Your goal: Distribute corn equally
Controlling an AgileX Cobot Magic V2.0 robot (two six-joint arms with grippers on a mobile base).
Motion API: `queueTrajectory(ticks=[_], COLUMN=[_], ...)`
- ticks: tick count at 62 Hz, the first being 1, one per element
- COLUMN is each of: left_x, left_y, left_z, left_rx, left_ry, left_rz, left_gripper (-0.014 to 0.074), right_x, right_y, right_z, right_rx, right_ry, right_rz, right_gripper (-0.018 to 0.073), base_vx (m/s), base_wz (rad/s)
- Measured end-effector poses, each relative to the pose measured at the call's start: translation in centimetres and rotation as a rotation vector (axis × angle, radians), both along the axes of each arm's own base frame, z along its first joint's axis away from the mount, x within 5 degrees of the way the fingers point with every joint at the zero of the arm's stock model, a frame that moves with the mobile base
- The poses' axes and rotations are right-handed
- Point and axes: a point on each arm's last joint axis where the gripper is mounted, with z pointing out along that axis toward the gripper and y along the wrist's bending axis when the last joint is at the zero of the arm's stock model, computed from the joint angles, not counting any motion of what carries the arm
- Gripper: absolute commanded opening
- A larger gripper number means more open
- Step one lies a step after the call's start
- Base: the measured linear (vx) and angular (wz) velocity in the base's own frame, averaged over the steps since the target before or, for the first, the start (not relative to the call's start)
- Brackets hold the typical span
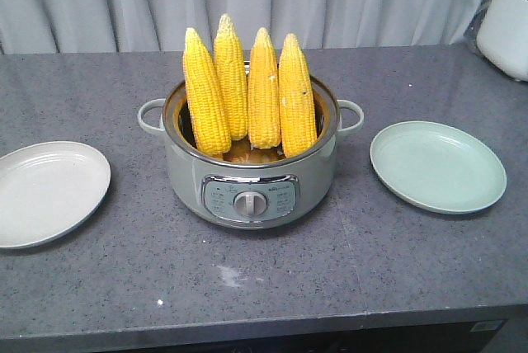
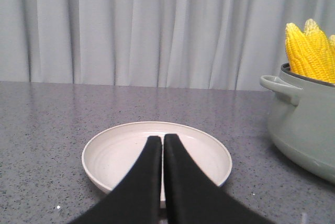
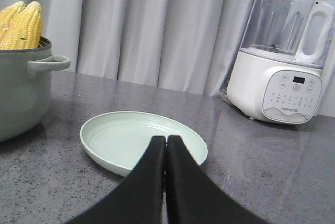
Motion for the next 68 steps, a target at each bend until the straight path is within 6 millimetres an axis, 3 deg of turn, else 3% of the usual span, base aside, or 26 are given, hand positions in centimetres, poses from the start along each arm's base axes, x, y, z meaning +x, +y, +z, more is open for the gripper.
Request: queueTrajectory(ticks=[68], left_x=[0.00], left_y=[0.00], left_z=[0.00], left_rx=[0.000], left_ry=[0.000], left_rz=[0.000], left_gripper=[-0.0007], right_x=[0.00], right_y=[0.00], right_z=[0.00], right_rx=[0.000], right_ry=[0.000], right_rz=[0.000], right_gripper=[-0.0004], base_vx=[0.00], base_wz=[0.00])
